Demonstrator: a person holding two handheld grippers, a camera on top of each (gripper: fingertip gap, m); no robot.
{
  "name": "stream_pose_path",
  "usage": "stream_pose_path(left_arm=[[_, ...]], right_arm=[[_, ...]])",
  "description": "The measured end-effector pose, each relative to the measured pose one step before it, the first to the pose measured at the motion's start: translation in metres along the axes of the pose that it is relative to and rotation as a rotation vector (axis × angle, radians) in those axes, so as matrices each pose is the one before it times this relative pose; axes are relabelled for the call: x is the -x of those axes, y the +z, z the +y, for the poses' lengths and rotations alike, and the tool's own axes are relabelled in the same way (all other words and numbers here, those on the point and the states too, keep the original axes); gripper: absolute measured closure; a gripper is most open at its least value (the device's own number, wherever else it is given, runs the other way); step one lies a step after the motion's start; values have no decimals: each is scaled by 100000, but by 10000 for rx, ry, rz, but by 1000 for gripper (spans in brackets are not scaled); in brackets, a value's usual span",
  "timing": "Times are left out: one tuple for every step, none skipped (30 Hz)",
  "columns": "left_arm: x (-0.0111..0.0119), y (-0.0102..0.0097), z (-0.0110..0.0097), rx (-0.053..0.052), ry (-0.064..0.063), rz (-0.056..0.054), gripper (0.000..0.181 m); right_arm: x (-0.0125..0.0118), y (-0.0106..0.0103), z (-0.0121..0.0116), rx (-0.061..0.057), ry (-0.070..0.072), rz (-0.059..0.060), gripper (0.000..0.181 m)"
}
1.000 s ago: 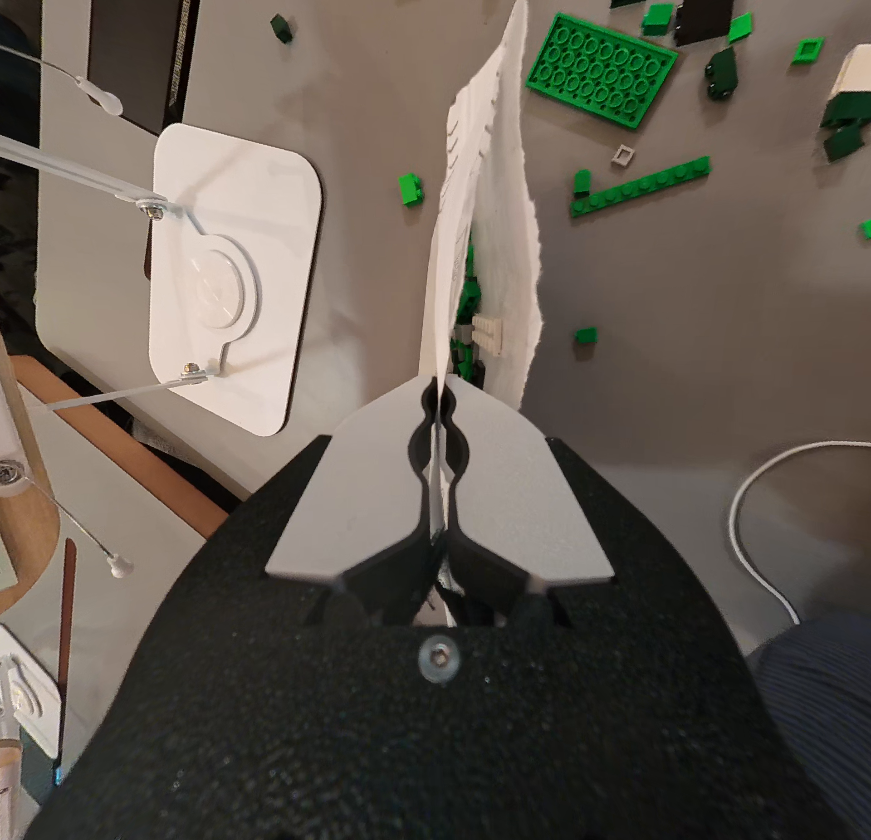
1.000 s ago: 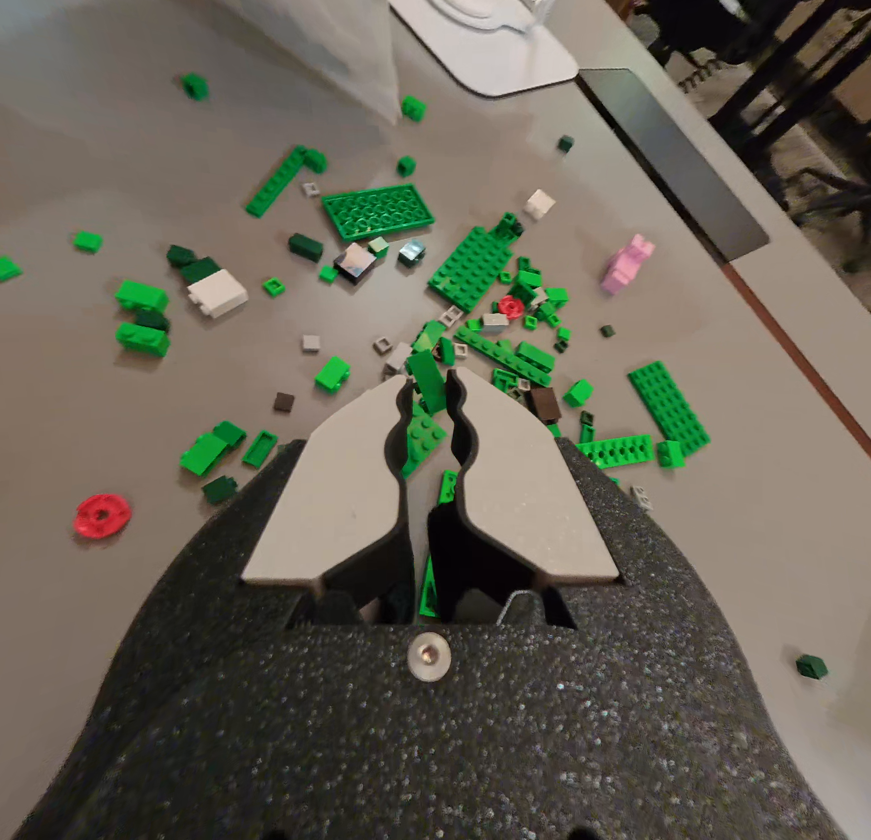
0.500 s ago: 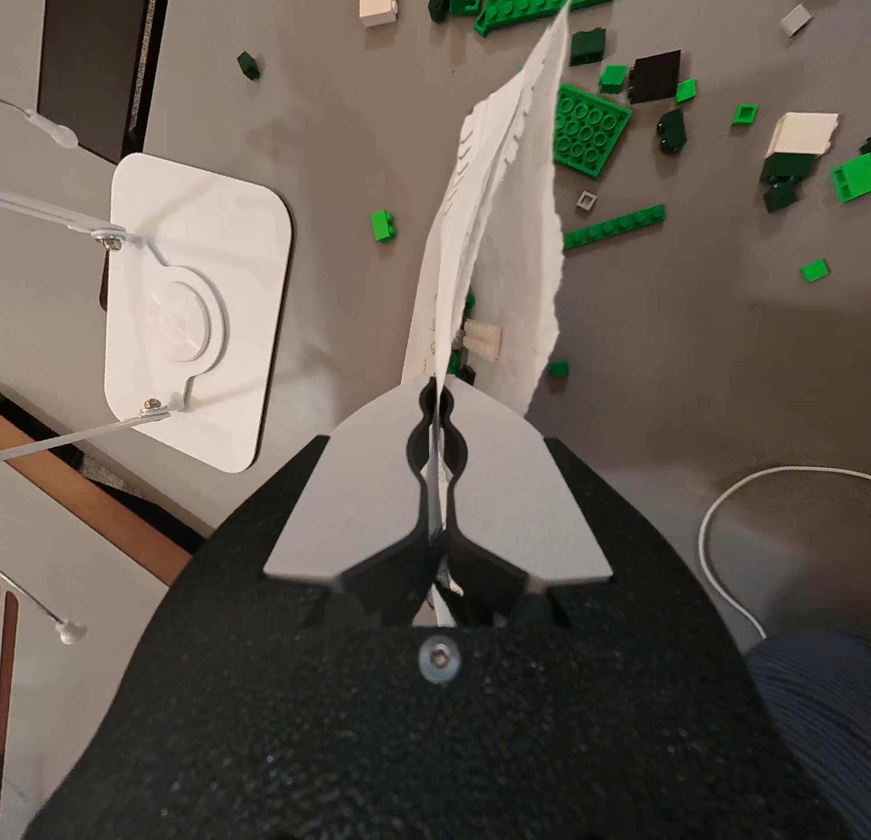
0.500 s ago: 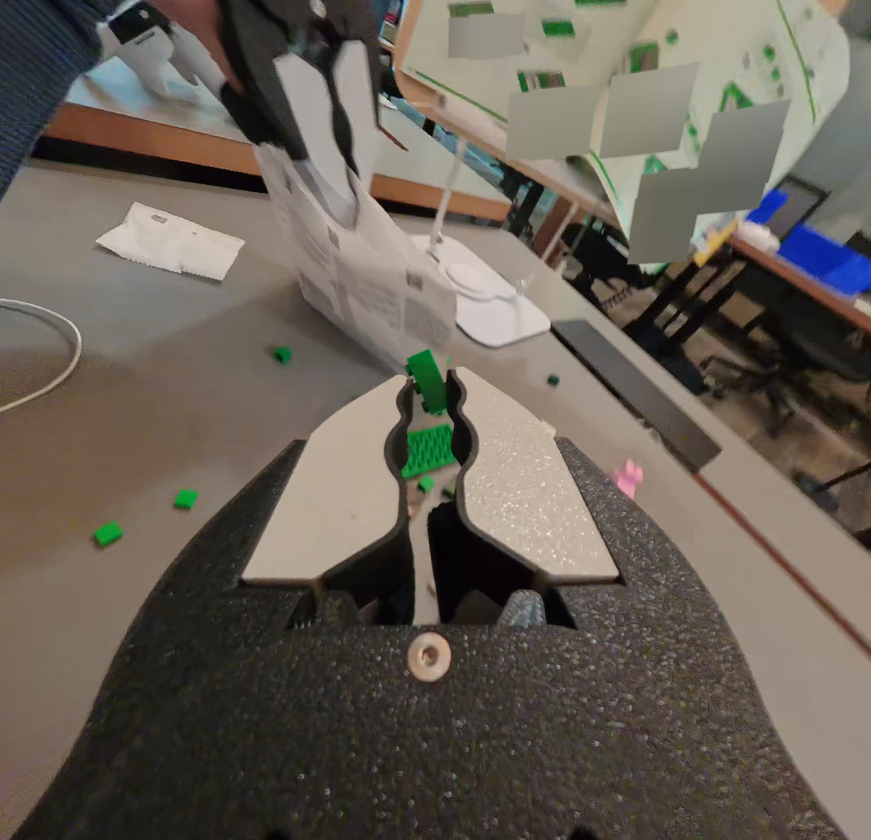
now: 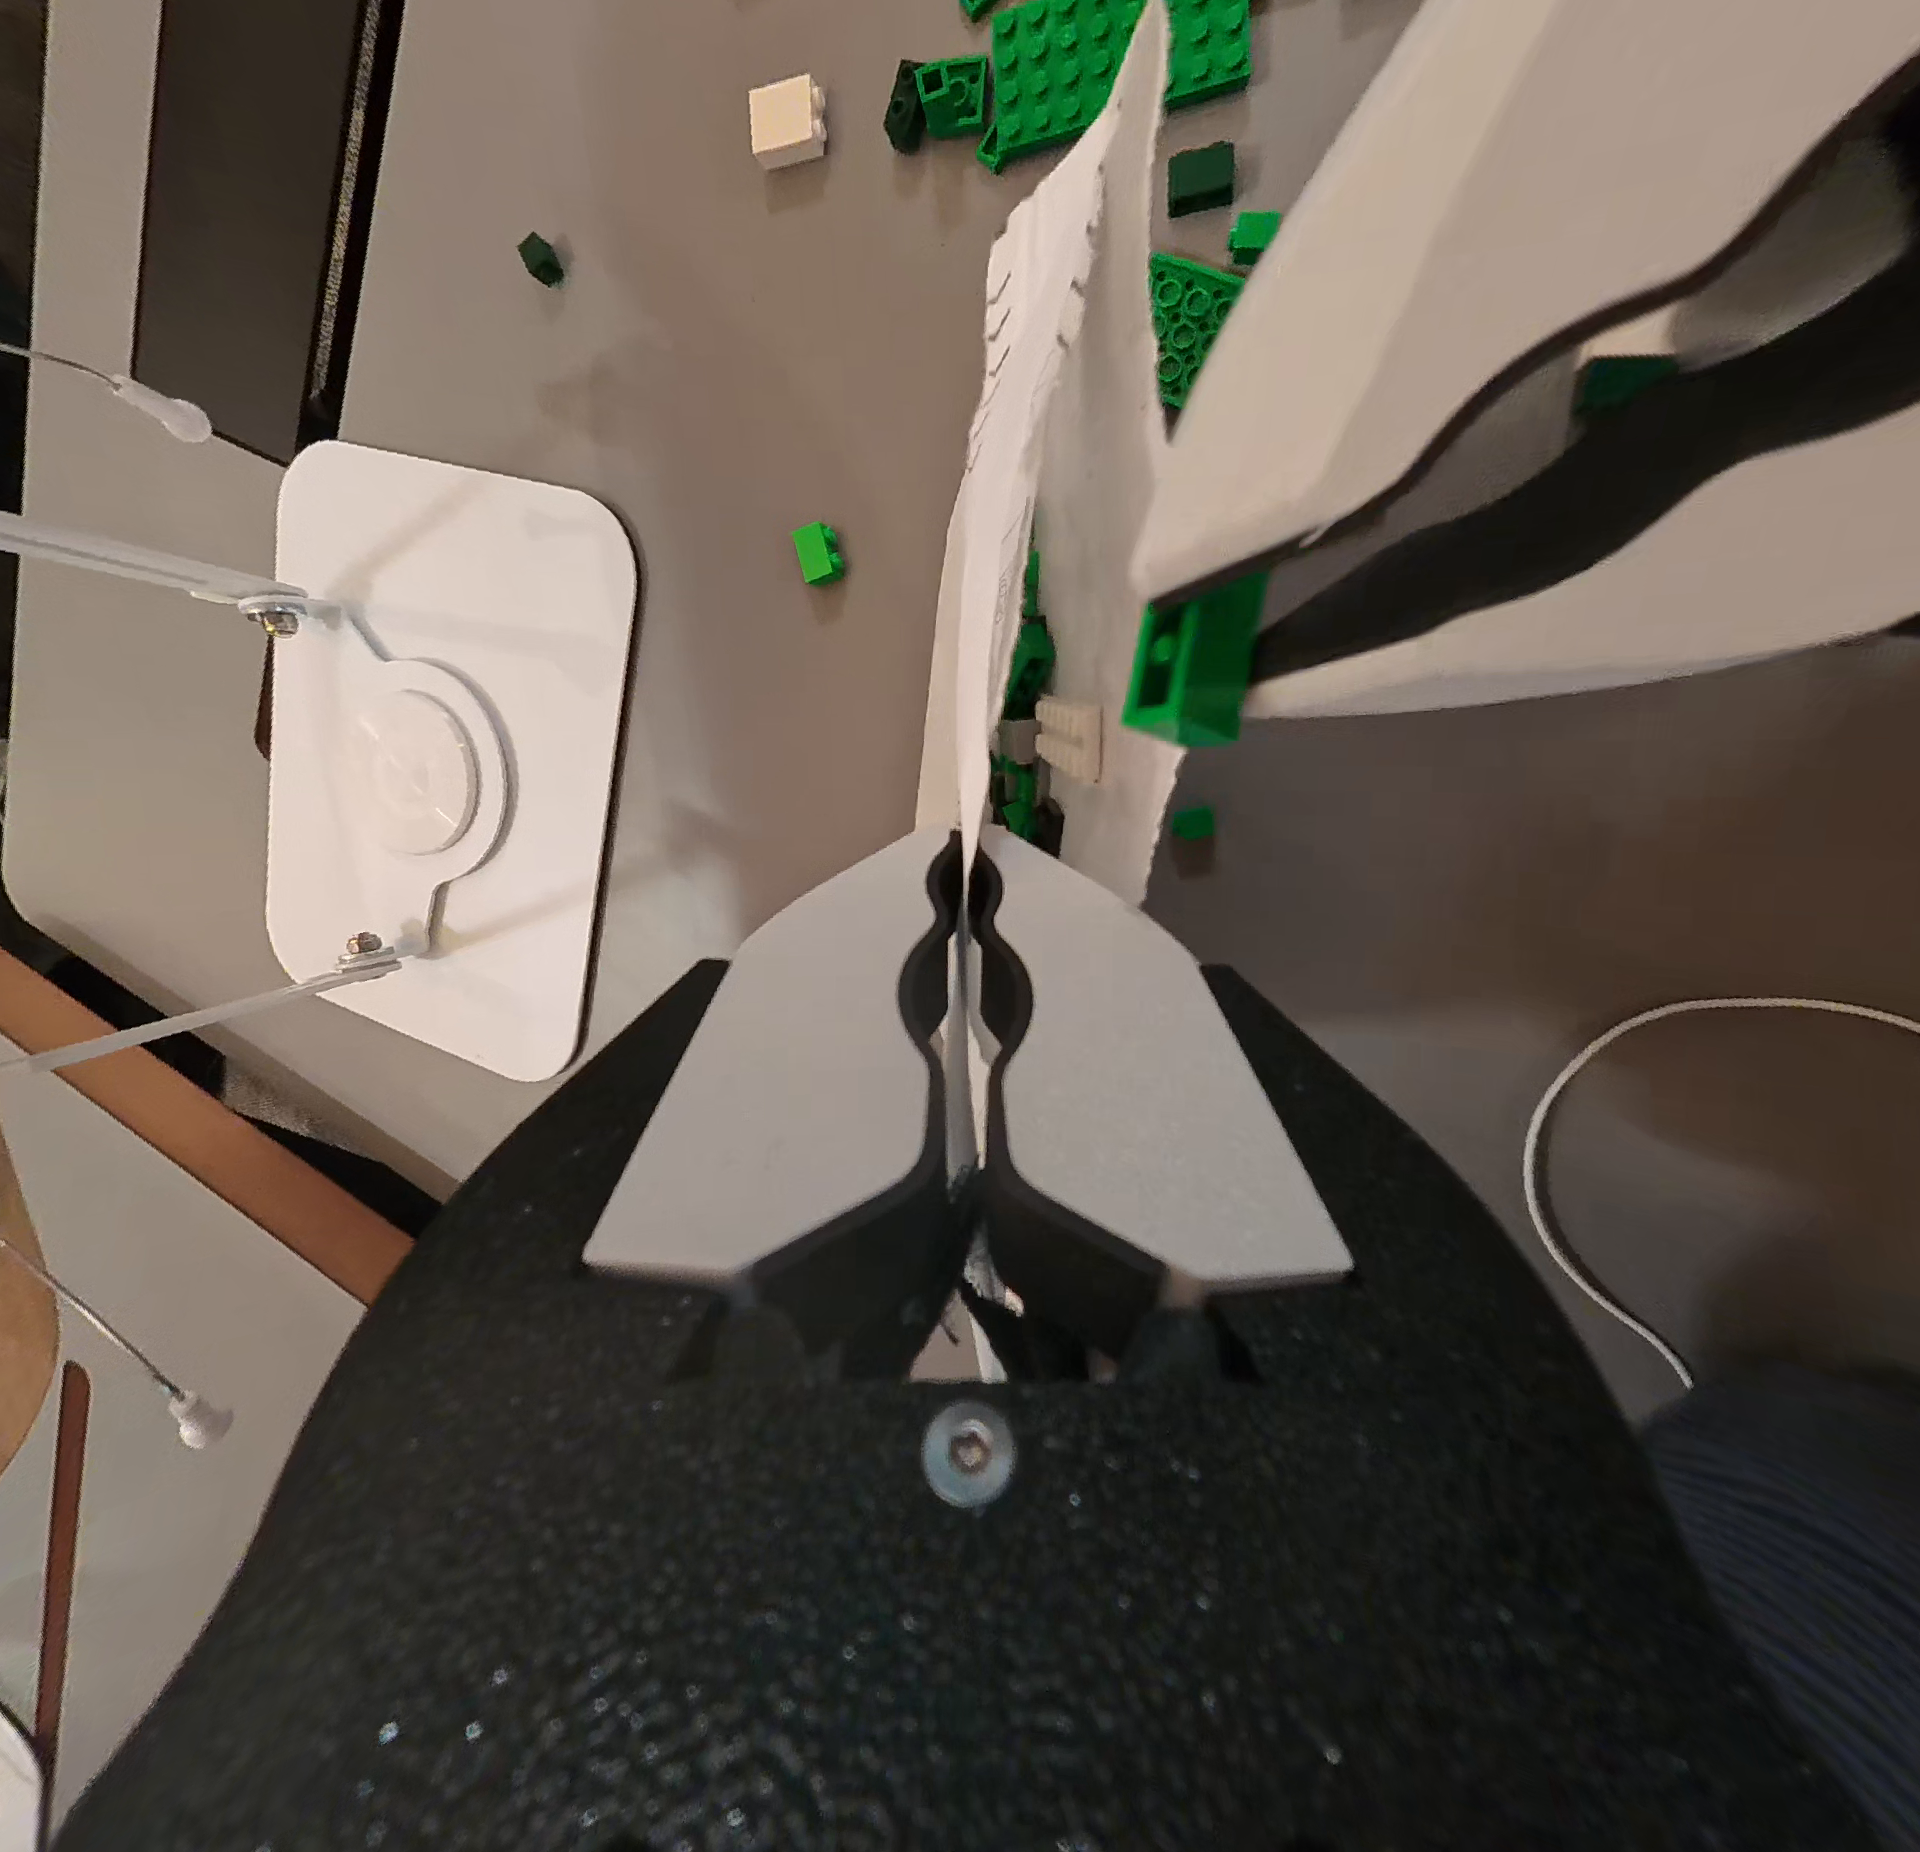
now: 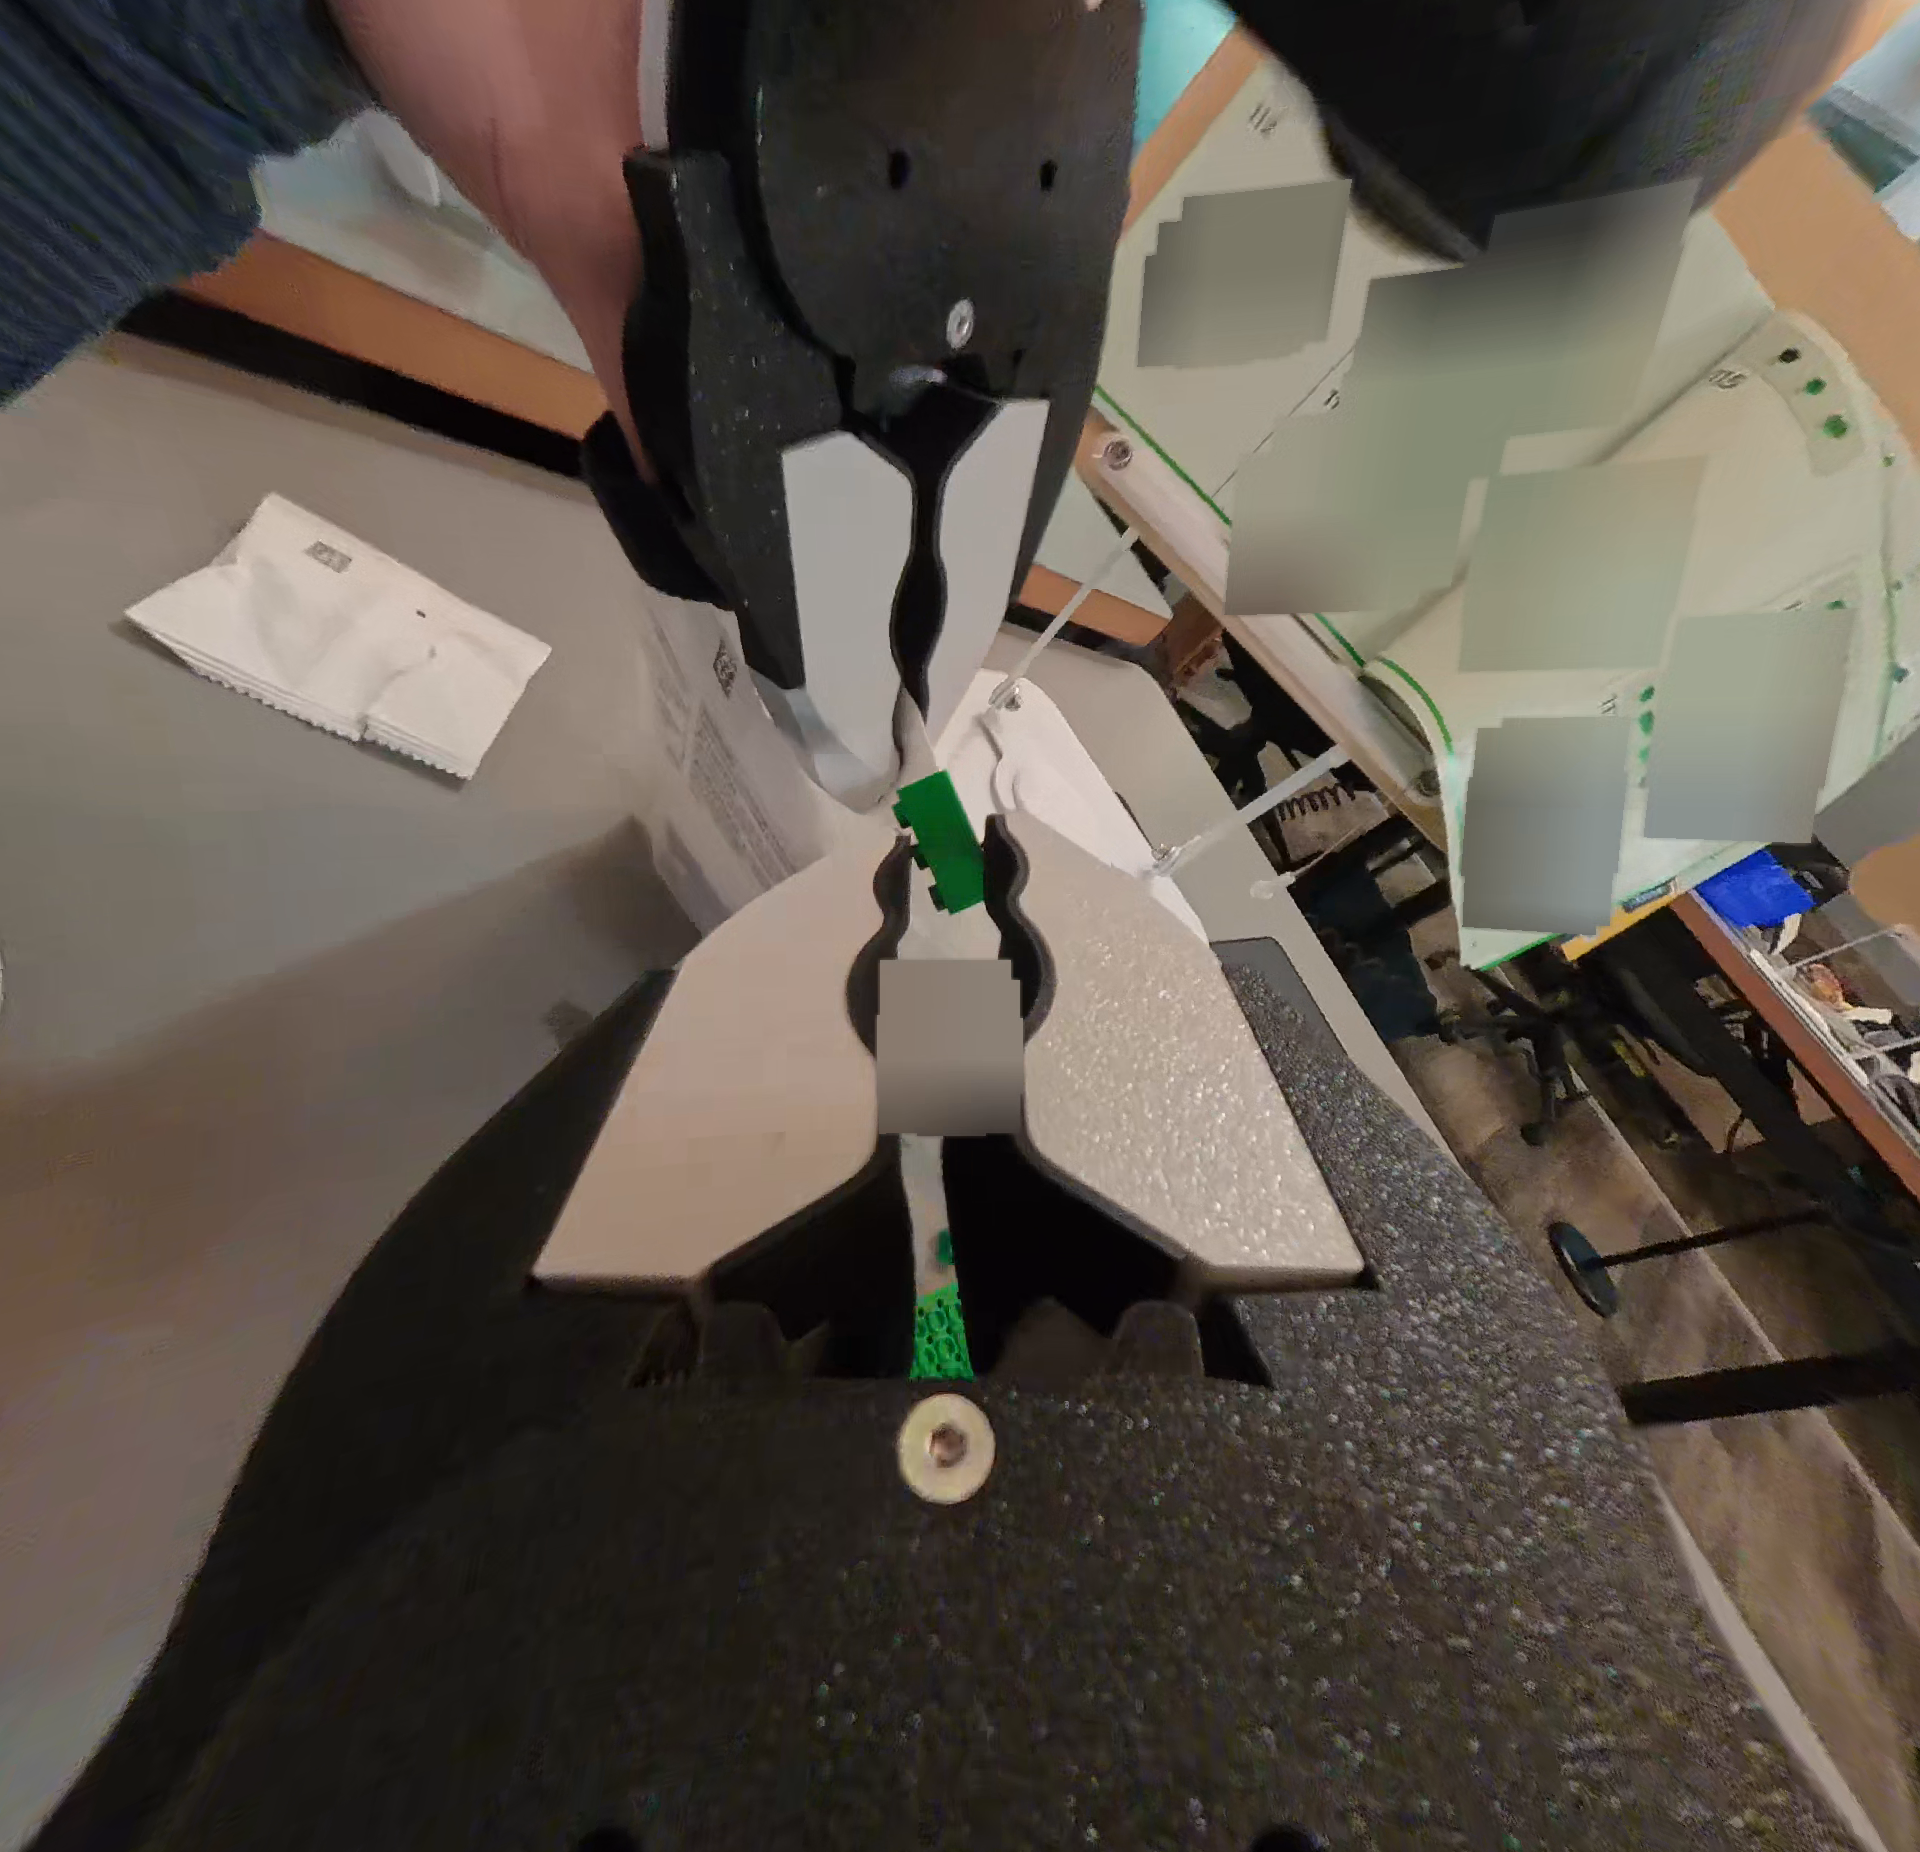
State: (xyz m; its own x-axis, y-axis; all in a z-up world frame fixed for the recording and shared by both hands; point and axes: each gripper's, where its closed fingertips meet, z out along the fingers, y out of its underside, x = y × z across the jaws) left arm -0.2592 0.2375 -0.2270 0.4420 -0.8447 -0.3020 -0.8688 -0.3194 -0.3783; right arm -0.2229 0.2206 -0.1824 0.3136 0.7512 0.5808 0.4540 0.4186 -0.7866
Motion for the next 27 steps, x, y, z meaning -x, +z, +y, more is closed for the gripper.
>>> stream_pose_path(left_arm=[[-19, -96, -63, -45, 41, -24, 181], [-18, -122, -92, -62, 28, -18, 181], [-26, -124, -109, -71, 21, -13, 181], [-39, -108, -75, -50, 22, -3, 181], [-15, -81, -55, -24, 37, -27, 181], [6, -46, -6, 6, 30, -39, 181], [-1, -25, 12, 14, 0, -13, 181], [-14, 11, 19, 12, -29, 15, 181], [15, 21, 22, 20, -26, -5, 181], [15, 25, 54, 42, -45, 5, 181], [-14, 37, 89, 64, -69, 32, 181], [-22, 33, 90, 60, -43, 21, 181], [16, 33, 86, 45, -8, 2, 181], [27, 21, 64, 32, -10, -10, 181], [-2, 5, 39, 15, -24, 16, 181], [-1, 1, -7, 2, 0, -3, 181], [-18, 11, -13, 13, 26, -7, 181], [-26, 9, -34, 21, 34, -16, 181], [-39, 11, -53, 27, 38, -14, 181], [-32, 26, -52, 35, 44, -28, 181], [-55, 27, -65, 33, 18, -9, 181], [-61, 25, -83, 17, 8, 15, 181], [-34, 45, -45, 17, 15, 1, 181], [-50, 36, 16, 43, 21, 12, 181], [-43, 37, 58, 39, 14, 17, 181], [10, -1, 52, 21, 1, -5, 181], [53, -40, 51, 0, -22, -23, 181]], right_arm=[[-6, 274, 309, 301, -204, -8, 168], [-45, 226, 313, 293, -193, 24, 168], [61, 157, 200, 206, -155, -32, 168], [131, 118, 115, 142, -102, -83, 168], [236, 86, 110, 147, -98, -172, 168], [200, 75, 154, 178, -72, -144, 168], [140, 80, 179, 178, -40, -110, 168], [156, 79, 113, 130, -20, -122, 168], [142, 71, 78, 97, 21, -122, 167], [149, 61, 36, 54, 36, -127, 167], [143, 46, 33, 47, 44, -115, 167], [74, 32, 9, 20, 44, -55, 165], [-2, 10, -17, -13, 51, -10, 162], [26, -11, 21, -1, 63, -52, 162], [57, -14, 39, 8, 93, -94, 162], [71, -12, 45, 6, 120, -114, 162], [40, -9, 48, 7, 116, -99, 162], [75, -27, 30, 2, 62, -120, 162], [73, -33, 46, 28, 15, -107, 163], [-83, -73, 33, 39, -27, 24, 163], [-173, -174, -11, 5, -65, 94, 163], [-154, -318, -18, 10, -30, 58, 162], [-197, -499, -1, 26, 25, 61, 162], [-268, -698, 90, 14, 67, 75, 161], [-217, -849, 302, 19, 117, 27, 161], [24, -933, 604, 62, 177, -153, 161], [490, -919, 934, 113, 214, -466, 161]])
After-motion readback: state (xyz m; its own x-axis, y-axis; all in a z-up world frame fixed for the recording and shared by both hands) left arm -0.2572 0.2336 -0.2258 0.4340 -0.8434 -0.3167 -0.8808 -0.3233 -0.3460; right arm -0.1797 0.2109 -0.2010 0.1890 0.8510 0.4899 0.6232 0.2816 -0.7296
